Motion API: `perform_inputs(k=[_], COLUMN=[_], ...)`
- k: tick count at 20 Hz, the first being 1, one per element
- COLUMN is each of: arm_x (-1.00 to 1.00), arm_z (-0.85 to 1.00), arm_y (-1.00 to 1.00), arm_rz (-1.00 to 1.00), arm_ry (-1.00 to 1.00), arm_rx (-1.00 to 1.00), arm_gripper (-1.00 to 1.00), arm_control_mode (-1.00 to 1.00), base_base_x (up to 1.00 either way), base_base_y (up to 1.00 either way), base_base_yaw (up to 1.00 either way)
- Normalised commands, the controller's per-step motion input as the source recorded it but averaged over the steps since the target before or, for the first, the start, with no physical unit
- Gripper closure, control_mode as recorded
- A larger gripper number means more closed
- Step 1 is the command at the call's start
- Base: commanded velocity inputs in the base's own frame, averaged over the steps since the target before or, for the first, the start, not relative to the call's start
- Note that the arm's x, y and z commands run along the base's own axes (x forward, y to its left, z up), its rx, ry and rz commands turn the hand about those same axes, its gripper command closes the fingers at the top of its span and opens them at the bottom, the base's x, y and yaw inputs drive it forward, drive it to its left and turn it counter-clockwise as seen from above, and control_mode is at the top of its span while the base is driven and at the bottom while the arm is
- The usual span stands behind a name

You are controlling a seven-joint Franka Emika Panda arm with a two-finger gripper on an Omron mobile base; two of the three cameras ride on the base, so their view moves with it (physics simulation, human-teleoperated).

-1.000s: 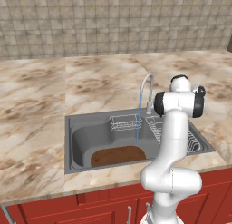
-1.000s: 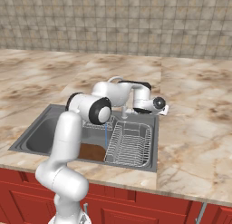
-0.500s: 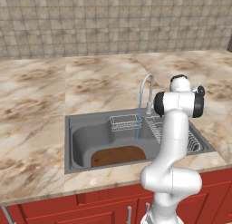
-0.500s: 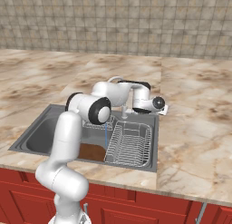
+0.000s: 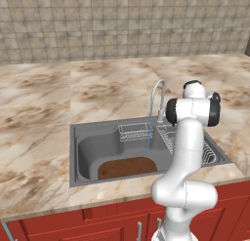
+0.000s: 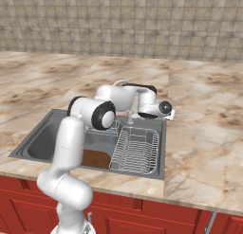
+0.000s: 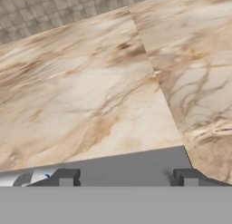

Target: Turn on the sink faucet with hot water and rinse the cutting board for ten seconds, then turn off the faucet. Push the cutting board to reach the water if necessary.

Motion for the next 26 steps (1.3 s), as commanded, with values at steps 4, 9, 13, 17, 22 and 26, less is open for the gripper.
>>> perform_inputs(k=[4,9,13,17,22,26], arm_x=[0.04,0.1,0.14,0.08,0.01,0.0], arm_z=[0.0,0.0,0.0,0.0,0.0,0.0], arm_y=[0.34,0.26,0.18,0.2,0.26,0.27], arm_rz=[0.0,0.01,0.02,0.02,0.03,0.03], arm_ry=[0.0,0.0,0.0,0.0,0.0,0.0], arm_rx=[0.0,0.0,0.0,0.0,0.0,0.0], arm_gripper=[-1.0,-1.0,-1.0,-1.0,-1.0,-1.0], arm_control_mode=[-1.0,-1.0,-1.0,-1.0,-1.0,-1.0], base_base_x=[0.0,0.0,0.0,0.0,0.0,0.0], base_base_y=[0.0,0.0,0.0,0.0,0.0,0.0], base_base_yaw=[0.0,0.0,0.0,0.0,0.0,0.0])
